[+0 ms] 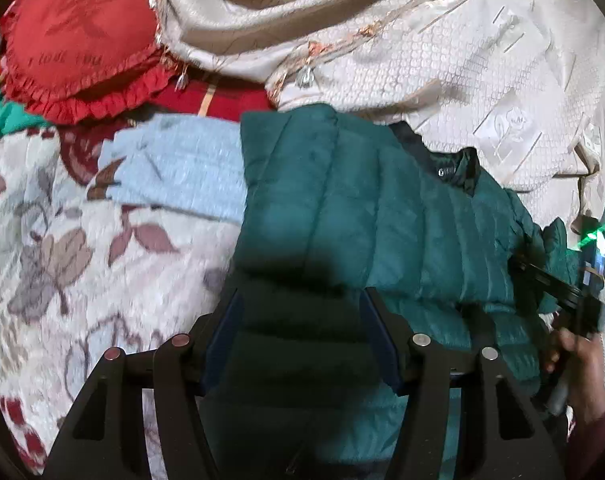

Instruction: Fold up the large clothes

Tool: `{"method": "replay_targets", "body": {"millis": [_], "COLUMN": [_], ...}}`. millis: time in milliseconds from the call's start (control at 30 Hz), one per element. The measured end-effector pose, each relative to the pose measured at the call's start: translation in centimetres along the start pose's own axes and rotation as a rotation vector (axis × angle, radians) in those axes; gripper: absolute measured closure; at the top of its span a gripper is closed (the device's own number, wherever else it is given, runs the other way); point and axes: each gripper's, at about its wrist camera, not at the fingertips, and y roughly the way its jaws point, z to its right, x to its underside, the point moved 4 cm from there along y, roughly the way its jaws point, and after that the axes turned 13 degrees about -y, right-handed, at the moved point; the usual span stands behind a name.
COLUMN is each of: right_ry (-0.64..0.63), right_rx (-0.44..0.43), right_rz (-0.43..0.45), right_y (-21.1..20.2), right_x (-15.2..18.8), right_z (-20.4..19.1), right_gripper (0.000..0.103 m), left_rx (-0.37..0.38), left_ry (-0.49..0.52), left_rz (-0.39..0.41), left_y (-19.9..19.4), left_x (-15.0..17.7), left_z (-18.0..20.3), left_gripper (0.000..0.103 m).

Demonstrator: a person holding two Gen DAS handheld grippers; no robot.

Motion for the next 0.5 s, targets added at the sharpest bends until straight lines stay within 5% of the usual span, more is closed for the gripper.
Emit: {"method": "replay_targets", "body": {"millis": [67, 100, 267, 500], "right_ry": [0.026, 0.035, 0.033, -0.084], "right_rx": [-0.025, -0.024, -0.037, -0.145], "right_rz": [0.028, 0.050, 0.160, 0.100], "right_y": [-1.7, -2.7, -7.2, -3.8], "right_x": [0.1, 0.2, 0.3, -1.4], "right_z": [0.9, 1.4, 2.7, -1.8], "right_gripper": [0.032, 0.027, 0.027, 0.039], "left_rx": [-0.003, -0.004, -0.016, -0.070], "left_ry": [0.008, 0.012, 0.012, 0.000], "left_rz": [0.015, 0.021, 0.052, 0.024], "left_y": [0.3, 0.5, 2.7, 6.6], "left_x": [-0.7, -0.9, -2.6, -2.4], "left_z": [0.7, 1.0, 2.9, 4.0], "left_gripper": [0.061, 0.061, 0.061, 0.061]}}
